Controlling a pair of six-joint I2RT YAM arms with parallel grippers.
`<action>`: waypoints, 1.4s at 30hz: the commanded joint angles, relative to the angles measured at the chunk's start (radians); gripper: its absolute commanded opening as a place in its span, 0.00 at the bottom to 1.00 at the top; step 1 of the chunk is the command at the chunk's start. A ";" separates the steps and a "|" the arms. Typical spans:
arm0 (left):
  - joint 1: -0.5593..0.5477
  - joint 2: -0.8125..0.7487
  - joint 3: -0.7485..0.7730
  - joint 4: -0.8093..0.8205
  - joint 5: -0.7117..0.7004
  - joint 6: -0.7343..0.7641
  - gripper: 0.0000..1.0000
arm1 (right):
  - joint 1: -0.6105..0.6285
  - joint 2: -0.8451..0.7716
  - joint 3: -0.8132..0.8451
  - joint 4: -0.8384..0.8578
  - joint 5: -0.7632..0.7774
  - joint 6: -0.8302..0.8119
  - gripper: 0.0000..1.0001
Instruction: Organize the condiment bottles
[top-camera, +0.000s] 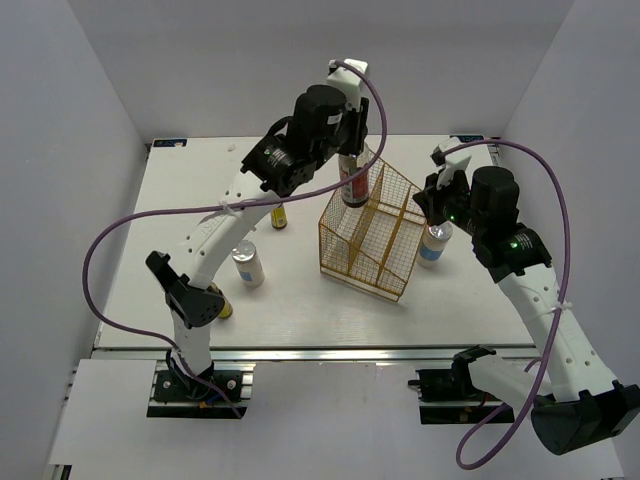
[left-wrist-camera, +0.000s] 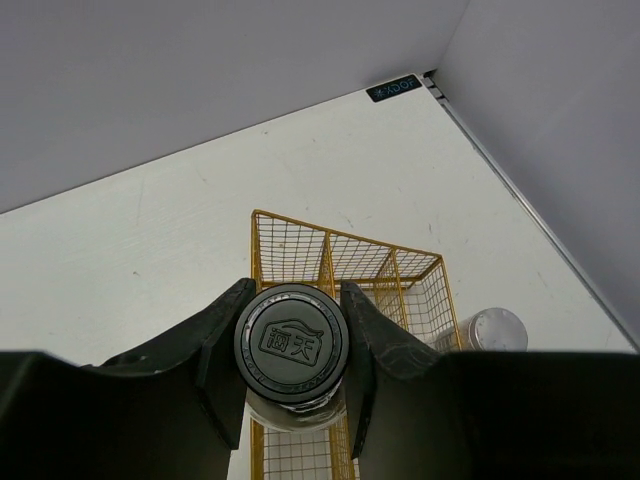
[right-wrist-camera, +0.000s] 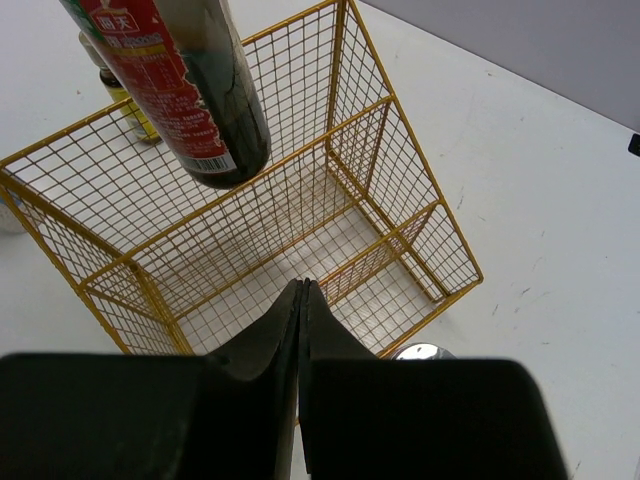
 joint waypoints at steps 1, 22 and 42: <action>-0.025 -0.008 0.030 0.098 -0.047 0.065 0.00 | -0.004 -0.017 -0.008 0.054 0.002 0.005 0.00; -0.042 -0.118 -0.371 0.326 -0.007 0.074 0.00 | -0.012 -0.031 -0.028 0.060 -0.007 0.008 0.00; -0.044 -0.170 -0.482 0.343 0.013 0.025 0.81 | -0.015 -0.057 -0.060 0.053 -0.039 -0.006 0.18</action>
